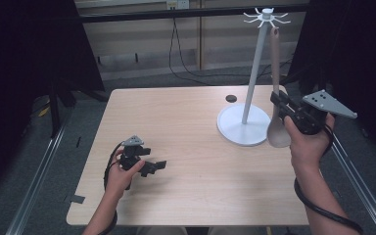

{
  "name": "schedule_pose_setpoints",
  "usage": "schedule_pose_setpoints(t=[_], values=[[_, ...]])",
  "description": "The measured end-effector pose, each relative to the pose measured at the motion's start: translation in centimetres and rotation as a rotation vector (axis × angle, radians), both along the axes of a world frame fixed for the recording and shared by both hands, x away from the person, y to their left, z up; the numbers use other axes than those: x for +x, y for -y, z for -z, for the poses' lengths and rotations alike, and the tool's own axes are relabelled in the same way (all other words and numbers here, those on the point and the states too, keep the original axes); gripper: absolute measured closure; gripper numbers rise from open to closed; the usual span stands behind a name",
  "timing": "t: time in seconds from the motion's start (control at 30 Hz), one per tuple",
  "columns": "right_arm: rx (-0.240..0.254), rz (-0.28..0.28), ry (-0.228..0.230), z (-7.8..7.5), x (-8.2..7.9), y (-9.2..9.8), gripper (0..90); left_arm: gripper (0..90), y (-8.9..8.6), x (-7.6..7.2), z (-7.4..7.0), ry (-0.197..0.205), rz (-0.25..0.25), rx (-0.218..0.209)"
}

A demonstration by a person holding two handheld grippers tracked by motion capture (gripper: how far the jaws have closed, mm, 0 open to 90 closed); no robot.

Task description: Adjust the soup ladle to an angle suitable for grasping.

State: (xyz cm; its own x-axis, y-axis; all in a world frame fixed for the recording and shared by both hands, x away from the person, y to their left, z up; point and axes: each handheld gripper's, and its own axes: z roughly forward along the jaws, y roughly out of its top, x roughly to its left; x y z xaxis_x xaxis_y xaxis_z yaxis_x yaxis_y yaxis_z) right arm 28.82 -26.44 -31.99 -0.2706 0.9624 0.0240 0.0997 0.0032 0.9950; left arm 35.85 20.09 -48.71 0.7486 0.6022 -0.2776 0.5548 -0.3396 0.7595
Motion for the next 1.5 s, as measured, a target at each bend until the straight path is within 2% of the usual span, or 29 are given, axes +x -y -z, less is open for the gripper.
schedule_pose_setpoints(t=[0.4,0.77,1.5], values=[[-0.015,0.025,-0.002,-0.5,0.4,0.4,79.2,2.7,0.1,0.0,0.0,0.000,0.001,0.001],[-0.018,0.049,-0.021,-0.1,1.0,0.6,79.1,2.7,0.1,0.2,0.1,-0.005,0.005,0.001],[-0.013,0.059,-0.052,0.2,2.6,-0.2,79.2,2.7,0.0,0.5,0.3,-0.007,0.010,-0.009]])
